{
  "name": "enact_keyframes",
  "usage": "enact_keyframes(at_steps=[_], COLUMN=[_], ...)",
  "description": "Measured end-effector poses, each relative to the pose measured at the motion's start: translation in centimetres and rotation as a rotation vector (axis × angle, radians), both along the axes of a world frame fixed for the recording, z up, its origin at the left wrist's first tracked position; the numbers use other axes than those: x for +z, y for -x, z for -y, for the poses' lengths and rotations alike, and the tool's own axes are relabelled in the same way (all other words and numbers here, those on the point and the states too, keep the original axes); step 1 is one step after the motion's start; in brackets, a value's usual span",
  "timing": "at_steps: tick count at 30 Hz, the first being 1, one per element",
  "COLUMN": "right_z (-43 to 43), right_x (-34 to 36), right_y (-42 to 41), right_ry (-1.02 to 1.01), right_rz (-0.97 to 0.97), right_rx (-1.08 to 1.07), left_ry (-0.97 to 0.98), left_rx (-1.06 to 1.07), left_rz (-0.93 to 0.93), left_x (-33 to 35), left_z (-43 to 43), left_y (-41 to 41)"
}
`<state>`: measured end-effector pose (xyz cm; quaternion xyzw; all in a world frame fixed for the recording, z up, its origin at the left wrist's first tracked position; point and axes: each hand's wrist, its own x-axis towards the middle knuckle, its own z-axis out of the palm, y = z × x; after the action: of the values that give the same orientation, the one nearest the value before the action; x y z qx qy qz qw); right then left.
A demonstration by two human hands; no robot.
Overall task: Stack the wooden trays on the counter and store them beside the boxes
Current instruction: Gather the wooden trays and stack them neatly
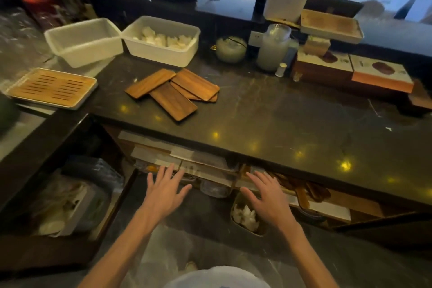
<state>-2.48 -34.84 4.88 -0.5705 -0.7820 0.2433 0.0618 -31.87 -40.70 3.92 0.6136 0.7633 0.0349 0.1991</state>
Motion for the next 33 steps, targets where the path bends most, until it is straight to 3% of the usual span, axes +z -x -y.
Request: enact_keyframes(at_steps=[9,22,33], right_z=[-8.6,-29.2,-41.9], right_x=[0.6,0.9,2.4], right_y=[8.3,19.0,33.2], right_ry=[-0.020,0.023,0.125], right_rz=[-0.001,-0.008,-0.040], right_rx=[0.067,0.200,0.342], left_ry=[0.002,0.040,0.059], left_rx=[0.075,0.215,0.338], left_rz=[-0.017,-0.064,0.009], left_x=[0.6,1.6,-0.2], left_z=[-7.3,-22.4,-31.1], left_y=[8.2,18.6,29.6])
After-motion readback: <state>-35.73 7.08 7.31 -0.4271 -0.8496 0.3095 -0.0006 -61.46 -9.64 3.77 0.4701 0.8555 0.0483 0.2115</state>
